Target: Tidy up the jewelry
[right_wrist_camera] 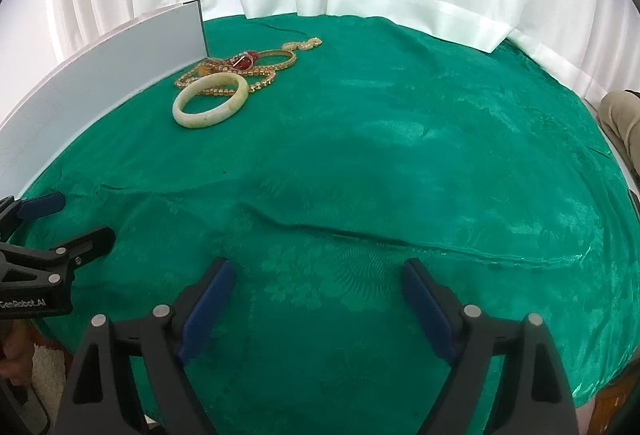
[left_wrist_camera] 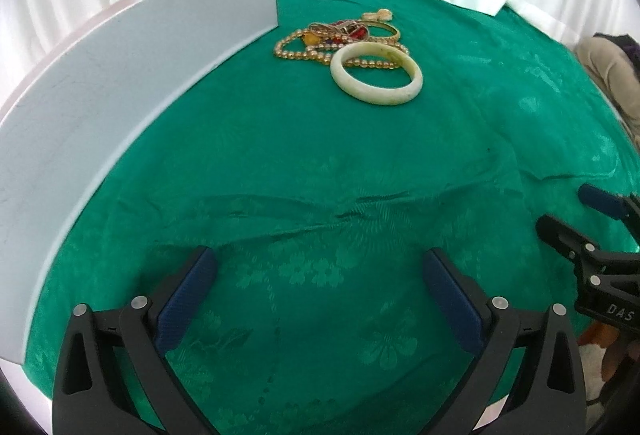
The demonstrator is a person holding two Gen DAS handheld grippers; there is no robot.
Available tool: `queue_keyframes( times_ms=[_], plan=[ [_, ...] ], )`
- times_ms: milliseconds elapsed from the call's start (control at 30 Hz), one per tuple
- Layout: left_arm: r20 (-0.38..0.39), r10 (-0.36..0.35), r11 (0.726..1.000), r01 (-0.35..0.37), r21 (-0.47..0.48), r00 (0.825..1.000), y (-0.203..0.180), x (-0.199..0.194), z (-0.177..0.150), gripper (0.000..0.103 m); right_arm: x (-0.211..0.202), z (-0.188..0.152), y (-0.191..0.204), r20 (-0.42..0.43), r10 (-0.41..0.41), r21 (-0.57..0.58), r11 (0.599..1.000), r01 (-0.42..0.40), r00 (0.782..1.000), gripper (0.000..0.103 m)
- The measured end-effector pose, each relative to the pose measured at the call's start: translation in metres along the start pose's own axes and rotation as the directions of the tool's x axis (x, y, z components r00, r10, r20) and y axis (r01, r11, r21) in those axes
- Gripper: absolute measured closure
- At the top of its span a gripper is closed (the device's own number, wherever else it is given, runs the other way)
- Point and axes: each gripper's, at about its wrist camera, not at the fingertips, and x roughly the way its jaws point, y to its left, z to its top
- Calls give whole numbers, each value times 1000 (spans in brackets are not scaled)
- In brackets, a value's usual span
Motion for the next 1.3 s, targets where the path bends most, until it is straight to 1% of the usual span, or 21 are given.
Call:
queue_keyframes(
  times_ms=[200, 700, 967, 1067, 1133, 1200, 1300],
  plan=[
    [6, -2, 1000, 2, 7, 1000, -1, 1, -1, 0, -1, 0, 1, -23, -24, 31, 999, 25, 999, 15],
    [11, -4, 1000, 4, 15, 1000, -2, 1, -1, 1, -1, -5, 0, 1, -18, 15, 1000, 18, 1000, 14],
    [9, -13, 1000, 13, 15, 1000, -1, 1, -1, 0, 0, 0, -1, -23, -15, 18, 1000, 15, 1000, 14],
    [20, -27, 1000, 27, -4, 999, 3, -2, -2, 1, -6, -3, -3, 8, -18, 47, 999, 17, 1000, 14],
    [42, -50, 998, 52, -34, 998, 8, -6, -2, 1, -11, -4, -5, 40, -3, 67, 998, 1, 999, 14],
    [63, -73, 995, 77, -62, 995, 11, -10, 1, 1, -16, -3, -7, 71, -6, 78, 997, 1, 997, 14],
    [82, -91, 990, 99, -97, 992, 15, -15, 7, 1, -19, -2, -8, 98, 0, 90, 996, -8, 995, 14]
  ],
)
